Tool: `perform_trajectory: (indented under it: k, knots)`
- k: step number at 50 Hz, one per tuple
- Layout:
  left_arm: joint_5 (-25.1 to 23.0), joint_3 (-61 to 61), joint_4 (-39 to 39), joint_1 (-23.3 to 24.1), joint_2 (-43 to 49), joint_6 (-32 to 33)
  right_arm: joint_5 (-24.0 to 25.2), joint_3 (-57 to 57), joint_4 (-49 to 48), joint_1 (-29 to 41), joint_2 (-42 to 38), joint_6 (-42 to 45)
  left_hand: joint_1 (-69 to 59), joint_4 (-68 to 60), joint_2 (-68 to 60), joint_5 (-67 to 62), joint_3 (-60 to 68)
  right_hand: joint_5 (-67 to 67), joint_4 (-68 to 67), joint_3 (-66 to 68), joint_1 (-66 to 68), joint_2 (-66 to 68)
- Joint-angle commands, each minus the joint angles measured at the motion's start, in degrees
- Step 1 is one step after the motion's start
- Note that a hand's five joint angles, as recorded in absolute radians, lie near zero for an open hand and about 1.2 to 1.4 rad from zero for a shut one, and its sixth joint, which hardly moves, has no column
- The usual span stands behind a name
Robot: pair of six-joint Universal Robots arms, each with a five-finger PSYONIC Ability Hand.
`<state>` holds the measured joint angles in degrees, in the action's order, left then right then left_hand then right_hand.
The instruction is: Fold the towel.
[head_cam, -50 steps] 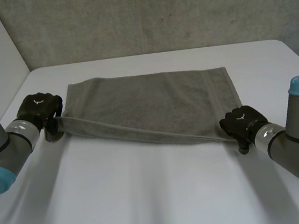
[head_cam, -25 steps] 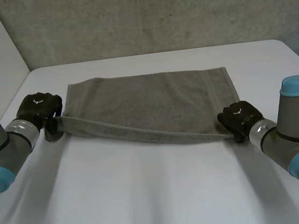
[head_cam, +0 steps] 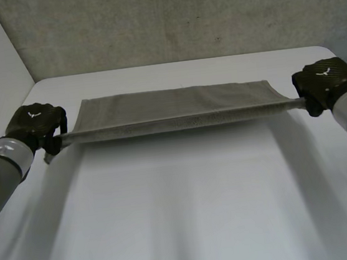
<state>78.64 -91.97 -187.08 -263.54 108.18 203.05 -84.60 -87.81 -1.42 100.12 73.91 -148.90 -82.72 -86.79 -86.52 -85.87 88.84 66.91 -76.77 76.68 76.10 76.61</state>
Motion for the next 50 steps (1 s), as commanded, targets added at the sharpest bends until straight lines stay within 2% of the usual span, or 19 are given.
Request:
perform_trajectory:
  k: [1,7,13,19,27,29,35,37,42,45,50]
  knots:
    - [-1.64,-10.66,-0.56,-0.31,-10.42,5.49,6.62,-4.29,9.67,-4.58,7.1,5.19,2.72,6.79,6.52,15.87,-8.84,3.09,-3.23,3.32,3.9,3.39]
    - [-5.25,-17.09,-0.74,-0.92,-21.23,14.37,10.41,-6.15,10.73,-9.67,15.55,5.9,2.72,6.79,6.52,15.87,-8.84,3.09,-3.23,3.32,3.9,3.39]
    - [-5.43,-16.49,-1.0,-1.1,-26.52,15.62,11.3,-2.99,10.82,-11.97,19.26,5.02,2.72,6.79,6.52,15.87,-8.84,3.09,-3.23,3.32,3.9,3.39]
    - [-4.99,-14.82,-2.15,-1.01,-25.21,15.79,11.39,-1.22,11.96,-12.06,18.2,5.2,2.72,6.79,6.52,15.87,-8.84,3.09,-3.23,3.32,3.9,3.39]
    - [-4.64,-11.83,-1.8,-0.57,-13.52,15.97,11.12,0.71,13.46,-11.0,7.57,5.55,2.72,6.79,6.52,15.87,-8.84,3.09,-3.23,3.32,3.9,3.39]
    - [-4.55,-9.3,-1.88,0.39,-7.83,15.97,10.86,2.11,13.37,-10.48,3.11,5.72,2.72,6.79,6.52,15.87,-8.84,3.09,-3.23,3.32,3.9,3.39]
    - [-4.29,-3.13,-1.8,2.94,1.6,15.71,10.24,5.72,12.93,-8.63,-5.18,6.16,2.72,6.79,6.52,15.87,-8.84,3.09,-3.23,3.32,3.9,3.39]
    - [-2.71,2.03,-1.8,4.52,7.11,15.79,8.24,9.39,13.02,-7.14,-10.25,6.08,2.72,6.79,6.52,15.87,-8.84,3.09,-3.23,3.32,3.9,3.39]
    - [1.33,10.73,-1.62,5.4,15.2,15.88,3.84,16.15,13.11,-3.98,-17.28,6.34,2.72,6.79,6.52,15.87,-8.84,3.09,-3.23,3.32,3.9,3.39]
    - [3.88,16.27,-1.01,6.37,19.6,15.97,2.25,20.55,12.93,-3.01,-21.42,6.25,2.72,6.79,6.52,15.87,-8.84,3.09,-3.23,3.32,3.9,3.39]
    - [5.56,23.65,1.18,7.25,24.87,15.88,1.54,26.27,12.84,-2.74,-26.61,6.16,2.72,6.79,6.52,15.87,-8.84,3.09,-3.23,3.32,3.9,3.39]
